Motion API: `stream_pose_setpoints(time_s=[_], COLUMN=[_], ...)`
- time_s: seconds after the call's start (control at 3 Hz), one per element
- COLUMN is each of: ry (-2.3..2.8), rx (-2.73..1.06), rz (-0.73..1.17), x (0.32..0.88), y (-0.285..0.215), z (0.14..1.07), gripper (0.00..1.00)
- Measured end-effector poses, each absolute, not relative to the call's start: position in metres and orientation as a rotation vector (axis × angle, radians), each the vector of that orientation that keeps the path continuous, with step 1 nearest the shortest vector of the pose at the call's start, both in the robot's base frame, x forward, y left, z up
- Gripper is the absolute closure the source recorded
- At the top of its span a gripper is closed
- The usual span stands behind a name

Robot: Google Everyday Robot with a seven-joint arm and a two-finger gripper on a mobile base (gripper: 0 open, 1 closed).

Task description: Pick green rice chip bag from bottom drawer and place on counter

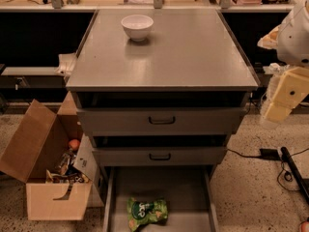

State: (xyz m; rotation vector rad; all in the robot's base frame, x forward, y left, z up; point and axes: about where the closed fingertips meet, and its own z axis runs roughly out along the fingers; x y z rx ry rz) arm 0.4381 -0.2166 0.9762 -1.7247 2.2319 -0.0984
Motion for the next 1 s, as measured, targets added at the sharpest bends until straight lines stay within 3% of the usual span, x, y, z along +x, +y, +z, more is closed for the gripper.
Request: stream_pose_setpoints(time_s=[0.33, 1.0], ry=[2.232, 2.285], rx=[-1.725, -1.795], rz=[-0.098, 0.104], x=[0.438, 0.447], y=[-0.217, -0.215], z=[0.976, 0.886], gripper=[0.00, 0.00])
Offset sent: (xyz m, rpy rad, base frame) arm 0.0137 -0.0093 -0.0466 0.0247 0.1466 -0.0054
